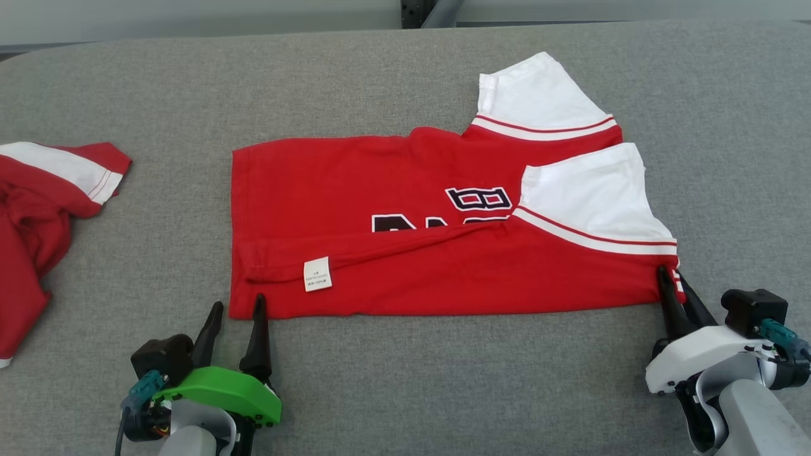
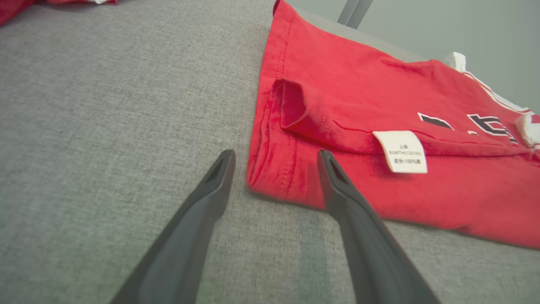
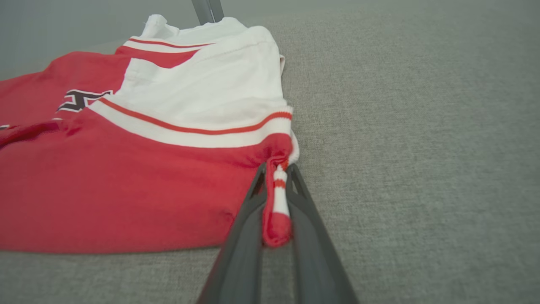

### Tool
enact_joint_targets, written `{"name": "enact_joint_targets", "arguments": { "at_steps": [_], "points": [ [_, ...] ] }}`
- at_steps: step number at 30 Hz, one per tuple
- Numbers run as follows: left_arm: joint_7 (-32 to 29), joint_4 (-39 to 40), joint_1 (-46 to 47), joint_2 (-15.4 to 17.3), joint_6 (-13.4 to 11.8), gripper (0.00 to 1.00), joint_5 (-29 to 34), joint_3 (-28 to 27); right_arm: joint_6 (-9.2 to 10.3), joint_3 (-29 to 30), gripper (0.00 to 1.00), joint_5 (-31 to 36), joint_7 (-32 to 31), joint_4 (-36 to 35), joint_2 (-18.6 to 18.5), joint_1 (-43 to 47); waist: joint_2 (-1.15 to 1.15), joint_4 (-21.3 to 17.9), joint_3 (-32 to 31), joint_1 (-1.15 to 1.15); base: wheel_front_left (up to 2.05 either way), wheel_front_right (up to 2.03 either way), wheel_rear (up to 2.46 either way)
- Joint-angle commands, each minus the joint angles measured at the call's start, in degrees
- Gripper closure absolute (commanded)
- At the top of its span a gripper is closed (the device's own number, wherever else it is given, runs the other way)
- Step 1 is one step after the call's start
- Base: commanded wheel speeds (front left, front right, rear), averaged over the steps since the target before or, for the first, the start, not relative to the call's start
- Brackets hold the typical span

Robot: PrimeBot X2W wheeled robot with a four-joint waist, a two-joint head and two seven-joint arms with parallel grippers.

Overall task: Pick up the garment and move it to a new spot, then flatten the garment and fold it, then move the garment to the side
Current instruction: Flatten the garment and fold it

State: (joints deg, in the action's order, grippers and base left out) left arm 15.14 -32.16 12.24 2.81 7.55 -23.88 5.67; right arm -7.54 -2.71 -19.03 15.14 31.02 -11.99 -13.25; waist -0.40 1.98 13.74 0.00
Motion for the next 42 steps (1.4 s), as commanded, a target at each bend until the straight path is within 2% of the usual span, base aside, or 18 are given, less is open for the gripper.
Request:
{"name": "enact_joint_targets", "arguments": {
  "at_steps": [1,7,10,11,12,20,27,33,36,42],
  "points": [
    [-0.01,-0.66,0.88,0.17,-0.13,0.0,-0.22,-0.16,0.1,-0.12,1.0,0.19,0.0,-0.42,-0.16,-0.63,0.4,-0.45,0.6,0.0,0.0,0.0,0.0],
    [-0.08,-4.52,3.12,0.14,-0.13,0.0,-2.49,-0.17,0.1,-0.53,1.0,-0.3,-0.01,-1.46,-0.37,-1.02,0.4,-0.94,1.82,0.0,0.0,0.0,0.0],
    [-0.14,-5.51,3.7,0.12,-0.13,0.0,-3.7,1.74,0.1,-0.53,1.0,-0.45,-0.01,-1.7,-0.57,-1.2,0.4,-0.98,2.17,0.0,0.0,0.0,0.0],
    [-0.23,-5.78,4.01,0.06,-0.13,0.58,-3.7,2.41,0.1,-0.49,1.0,-0.48,0.0,-1.72,-0.59,-1.23,0.4,-0.95,2.23,0.0,0.0,0.0,0.0],
    [-0.24,-5.89,4.12,-0.01,-0.12,1.0,-4.3,3.43,0.11,-0.44,1.0,-0.48,0.0,-1.73,-0.57,-1.27,0.4,-0.92,2.3,0.0,0.0,0.0,0.0],
    [-0.19,-4.33,3.88,-0.01,-0.06,1.0,-8.86,8.65,0.1,0.16,1.0,-0.45,-0.01,-1.78,0.03,-1.29,0.4,-0.25,2.33,0.0,0.0,0.0,0.0],
    [-0.03,2.15,3.55,1.34,-0.07,1.0,-10.67,8.05,0.1,1.73,1.0,-0.99,0.0,-2.49,0.65,-2.31,0.4,0.24,0.33,0.0,0.0,0.0,0.0],
    [-0.01,4.42,1.7,2.34,-0.07,1.0,-10.56,6.29,0.1,2.61,1.0,-0.72,0.0,-1.29,0.61,-2.23,0.4,-0.14,-6.32,0.0,0.0,0.0,0.0],
    [0.0,3.01,-0.93,2.93,-0.08,1.0,-10.91,5.91,0.11,2.23,1.0,-0.59,0.0,0.54,1.3,-0.42,0.4,-0.77,-11.9,0.0,0.0,0.0,0.0],
    [0.0,1.23,-6.43,3.04,-0.12,1.0,-11.24,4.35,0.11,1.82,1.0,-1.88,-0.01,1.44,2.62,4.28,0.4,-1.87,-17.99,0.0,0.0,0.0,0.0]
  ]
}}
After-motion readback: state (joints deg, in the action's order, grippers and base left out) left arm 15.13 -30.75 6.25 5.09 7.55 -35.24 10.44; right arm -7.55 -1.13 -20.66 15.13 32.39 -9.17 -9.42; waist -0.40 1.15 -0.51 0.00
